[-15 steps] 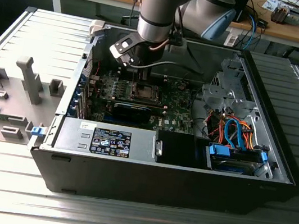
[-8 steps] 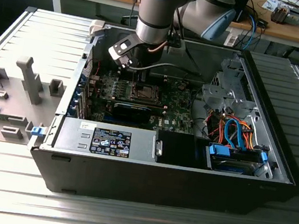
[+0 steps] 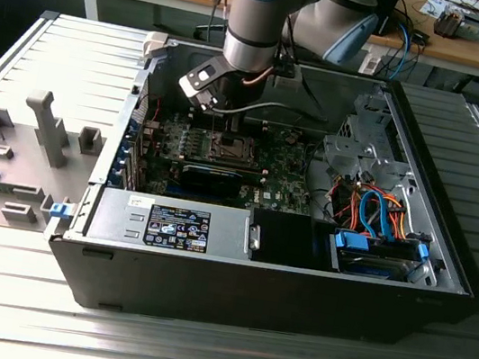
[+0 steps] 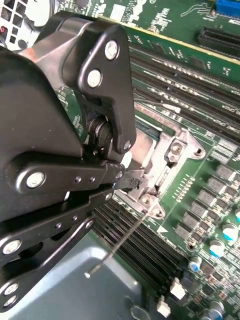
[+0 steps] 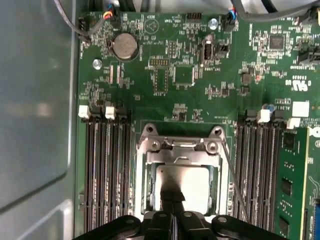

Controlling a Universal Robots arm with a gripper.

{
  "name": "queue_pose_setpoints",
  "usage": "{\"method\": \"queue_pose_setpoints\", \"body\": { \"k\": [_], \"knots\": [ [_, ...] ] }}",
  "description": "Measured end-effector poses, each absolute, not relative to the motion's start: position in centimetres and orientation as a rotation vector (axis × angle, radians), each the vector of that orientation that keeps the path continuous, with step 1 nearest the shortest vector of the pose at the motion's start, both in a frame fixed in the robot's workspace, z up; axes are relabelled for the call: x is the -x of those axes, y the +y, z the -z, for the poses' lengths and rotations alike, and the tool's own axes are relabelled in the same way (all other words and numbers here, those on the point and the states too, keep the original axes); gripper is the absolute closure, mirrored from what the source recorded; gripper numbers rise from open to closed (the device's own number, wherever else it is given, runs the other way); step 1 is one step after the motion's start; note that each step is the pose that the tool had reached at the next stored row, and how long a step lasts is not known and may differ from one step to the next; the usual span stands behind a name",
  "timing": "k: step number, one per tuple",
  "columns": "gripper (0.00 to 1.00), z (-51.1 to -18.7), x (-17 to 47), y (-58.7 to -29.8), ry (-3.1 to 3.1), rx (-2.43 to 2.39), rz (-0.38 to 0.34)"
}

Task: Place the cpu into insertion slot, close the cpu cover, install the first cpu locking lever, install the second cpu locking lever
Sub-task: 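Close the cpu cover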

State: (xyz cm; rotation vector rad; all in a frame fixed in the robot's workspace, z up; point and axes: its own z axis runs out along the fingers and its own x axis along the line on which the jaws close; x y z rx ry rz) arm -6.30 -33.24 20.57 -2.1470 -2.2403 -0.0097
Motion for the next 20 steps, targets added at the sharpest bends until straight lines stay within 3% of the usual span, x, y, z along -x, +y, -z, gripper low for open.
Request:
{"method": "queue_pose_setpoints", "body": {
  "k": [20],
  "knots": [
    [0.89,-24.6,5.2,-33.3,-2.229,2.137,0.0]
  ]
}}
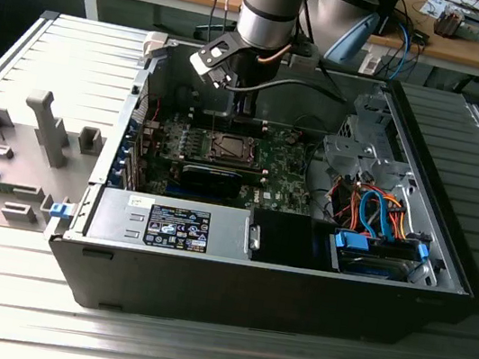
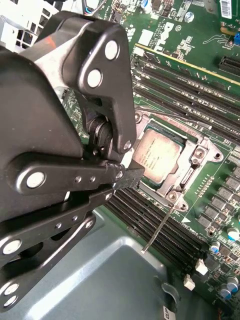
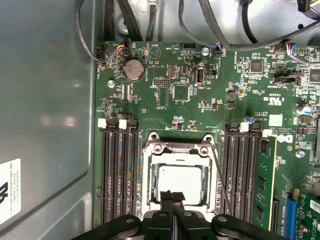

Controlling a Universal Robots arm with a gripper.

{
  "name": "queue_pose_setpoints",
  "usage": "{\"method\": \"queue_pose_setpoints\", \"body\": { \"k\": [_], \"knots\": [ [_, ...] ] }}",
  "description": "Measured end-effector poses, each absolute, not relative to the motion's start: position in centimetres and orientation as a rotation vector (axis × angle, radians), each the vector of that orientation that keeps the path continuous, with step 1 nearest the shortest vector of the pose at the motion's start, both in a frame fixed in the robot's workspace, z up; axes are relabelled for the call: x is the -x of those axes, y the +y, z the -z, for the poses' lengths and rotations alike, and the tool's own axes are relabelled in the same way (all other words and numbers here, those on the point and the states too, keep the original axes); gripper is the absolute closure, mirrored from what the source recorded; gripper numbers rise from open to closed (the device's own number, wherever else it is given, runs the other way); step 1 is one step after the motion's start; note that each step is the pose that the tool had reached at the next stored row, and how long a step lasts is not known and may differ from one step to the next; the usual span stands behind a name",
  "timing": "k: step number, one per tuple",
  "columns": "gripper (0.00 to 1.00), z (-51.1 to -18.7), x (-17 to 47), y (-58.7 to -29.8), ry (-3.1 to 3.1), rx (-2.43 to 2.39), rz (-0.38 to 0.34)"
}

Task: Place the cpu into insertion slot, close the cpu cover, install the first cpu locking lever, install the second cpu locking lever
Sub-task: 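Close the cpu cover, then install the first cpu locking lever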

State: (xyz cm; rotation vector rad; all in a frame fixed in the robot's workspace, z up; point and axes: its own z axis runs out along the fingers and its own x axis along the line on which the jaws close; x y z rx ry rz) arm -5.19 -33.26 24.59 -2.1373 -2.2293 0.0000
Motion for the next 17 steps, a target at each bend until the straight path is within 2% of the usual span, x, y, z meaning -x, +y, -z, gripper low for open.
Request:
{"method": "queue_pose_setpoints", "body": {
  "k": [17],
  "knots": [
    [0.89,-24.59,5.19,-33.26,-2.311,2.049,-0.003]
  ]
}}
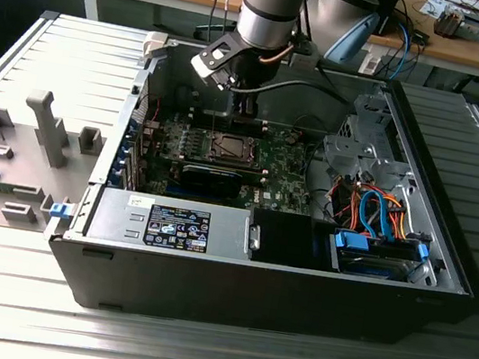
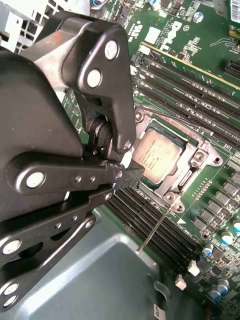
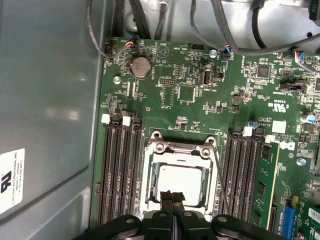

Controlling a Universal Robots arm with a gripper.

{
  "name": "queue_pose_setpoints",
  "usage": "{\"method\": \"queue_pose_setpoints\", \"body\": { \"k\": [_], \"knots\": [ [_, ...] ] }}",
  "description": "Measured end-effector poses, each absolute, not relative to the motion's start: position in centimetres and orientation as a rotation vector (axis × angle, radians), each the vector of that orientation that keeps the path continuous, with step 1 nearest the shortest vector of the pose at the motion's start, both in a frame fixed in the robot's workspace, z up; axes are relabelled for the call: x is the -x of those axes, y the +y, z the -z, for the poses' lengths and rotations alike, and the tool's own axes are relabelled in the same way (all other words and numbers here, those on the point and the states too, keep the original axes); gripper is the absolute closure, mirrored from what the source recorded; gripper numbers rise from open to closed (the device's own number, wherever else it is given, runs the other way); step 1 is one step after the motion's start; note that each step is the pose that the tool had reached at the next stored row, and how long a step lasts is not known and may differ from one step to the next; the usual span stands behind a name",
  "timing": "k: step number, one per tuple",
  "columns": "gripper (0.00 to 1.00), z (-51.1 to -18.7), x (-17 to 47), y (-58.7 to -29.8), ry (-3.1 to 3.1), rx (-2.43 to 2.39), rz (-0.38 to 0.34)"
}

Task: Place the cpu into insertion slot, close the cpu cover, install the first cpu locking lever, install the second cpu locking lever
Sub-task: 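Install the first cpu locking lever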

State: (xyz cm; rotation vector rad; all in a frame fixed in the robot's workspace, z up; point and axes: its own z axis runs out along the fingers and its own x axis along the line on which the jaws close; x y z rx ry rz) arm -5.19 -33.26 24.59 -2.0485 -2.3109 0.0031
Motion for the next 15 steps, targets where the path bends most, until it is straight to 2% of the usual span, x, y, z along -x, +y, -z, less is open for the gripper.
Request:
{"method": "queue_pose_setpoints", "body": {
  "k": [15],
  "knots": [
    [0.89,-24.59,5.19,-33.26,-2.487,1.831,-0.01]
  ]
}}
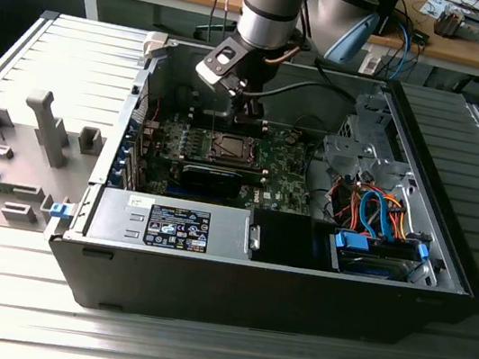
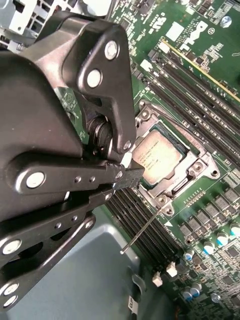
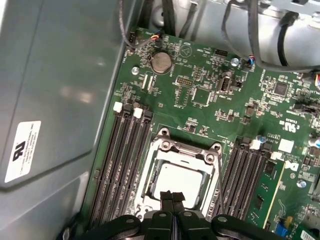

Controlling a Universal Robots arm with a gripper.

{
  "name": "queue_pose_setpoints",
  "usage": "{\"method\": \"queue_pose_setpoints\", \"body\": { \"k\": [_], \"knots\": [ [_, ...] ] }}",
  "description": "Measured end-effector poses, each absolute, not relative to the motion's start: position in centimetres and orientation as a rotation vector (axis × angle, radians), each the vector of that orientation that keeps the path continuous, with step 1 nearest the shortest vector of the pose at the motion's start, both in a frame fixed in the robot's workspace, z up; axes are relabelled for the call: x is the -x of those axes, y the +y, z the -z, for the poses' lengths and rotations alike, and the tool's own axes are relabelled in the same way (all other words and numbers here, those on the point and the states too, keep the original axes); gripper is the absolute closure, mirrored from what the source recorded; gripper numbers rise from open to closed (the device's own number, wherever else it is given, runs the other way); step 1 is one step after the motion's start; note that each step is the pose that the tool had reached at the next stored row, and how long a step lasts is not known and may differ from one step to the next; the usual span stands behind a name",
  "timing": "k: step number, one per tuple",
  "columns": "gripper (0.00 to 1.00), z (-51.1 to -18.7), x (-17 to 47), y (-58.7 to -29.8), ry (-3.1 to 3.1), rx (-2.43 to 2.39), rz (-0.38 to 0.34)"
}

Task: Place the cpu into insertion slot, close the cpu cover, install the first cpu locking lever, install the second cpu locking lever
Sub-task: 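Install the first cpu locking lever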

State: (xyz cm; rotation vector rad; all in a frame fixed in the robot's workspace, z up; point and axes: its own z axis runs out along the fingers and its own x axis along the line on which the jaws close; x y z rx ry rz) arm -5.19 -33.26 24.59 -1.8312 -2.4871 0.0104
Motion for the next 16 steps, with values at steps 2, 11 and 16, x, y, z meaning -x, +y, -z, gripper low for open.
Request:
{"method": "queue_pose_setpoints", "body": {
  "k": [2,11,16],
  "knots": [
    [0.89,-24.59,5.19,-33.26,-2.504,1.808,-0.011],
    [0.89,-24.59,5.19,-33.26,-2.56,1.729,-0.014],
    [0.89,-24.59,5.19,-33.26,-2.593,1.679,-0.015]
  ]
}}
